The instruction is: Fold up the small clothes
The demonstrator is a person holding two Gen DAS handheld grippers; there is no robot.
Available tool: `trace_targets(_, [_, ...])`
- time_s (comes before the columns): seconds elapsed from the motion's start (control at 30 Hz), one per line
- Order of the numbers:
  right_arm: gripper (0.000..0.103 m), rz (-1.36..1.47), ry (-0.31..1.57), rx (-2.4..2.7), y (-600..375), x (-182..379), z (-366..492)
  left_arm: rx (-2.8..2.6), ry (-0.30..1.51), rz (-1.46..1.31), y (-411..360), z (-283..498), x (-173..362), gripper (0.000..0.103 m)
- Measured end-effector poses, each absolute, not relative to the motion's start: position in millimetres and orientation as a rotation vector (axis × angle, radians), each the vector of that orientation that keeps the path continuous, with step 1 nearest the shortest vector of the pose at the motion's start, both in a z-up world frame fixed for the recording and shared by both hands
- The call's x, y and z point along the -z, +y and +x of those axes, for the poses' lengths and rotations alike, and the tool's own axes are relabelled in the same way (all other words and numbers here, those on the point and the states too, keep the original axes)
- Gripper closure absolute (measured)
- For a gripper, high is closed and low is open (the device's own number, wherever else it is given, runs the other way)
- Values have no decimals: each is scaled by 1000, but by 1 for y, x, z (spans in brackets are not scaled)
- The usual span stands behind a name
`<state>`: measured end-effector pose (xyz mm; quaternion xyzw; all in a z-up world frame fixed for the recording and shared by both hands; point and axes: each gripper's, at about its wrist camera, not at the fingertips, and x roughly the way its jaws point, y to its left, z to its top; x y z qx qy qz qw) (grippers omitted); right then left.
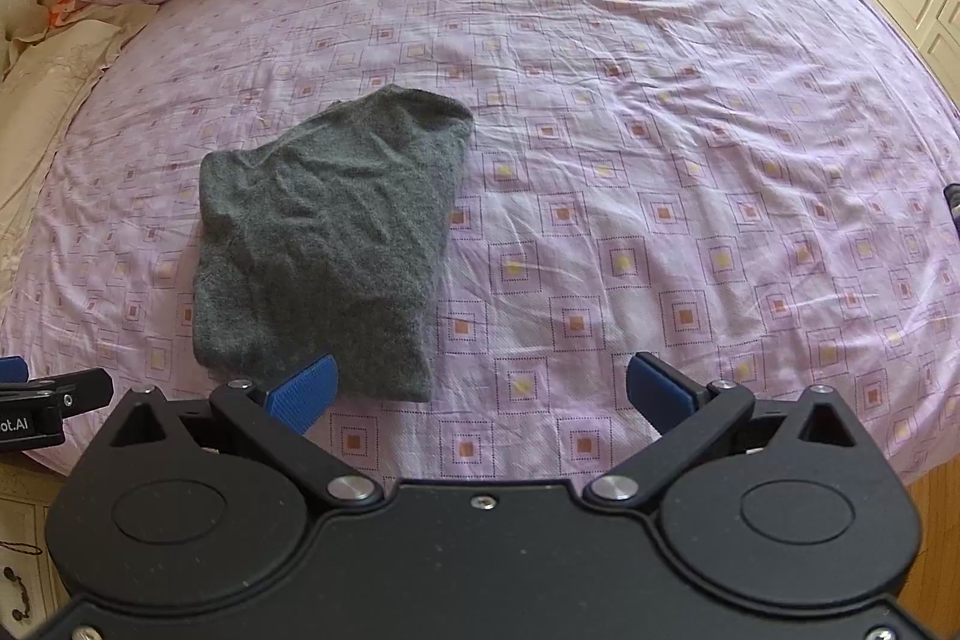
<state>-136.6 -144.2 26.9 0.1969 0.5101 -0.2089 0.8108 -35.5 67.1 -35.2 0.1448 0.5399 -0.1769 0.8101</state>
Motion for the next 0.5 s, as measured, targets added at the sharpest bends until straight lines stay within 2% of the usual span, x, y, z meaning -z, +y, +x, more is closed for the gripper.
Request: trace_targets(0.5, [1, 430, 1147, 497, -147, -20, -134, 367, 1172, 327, 66, -36, 41, 10])
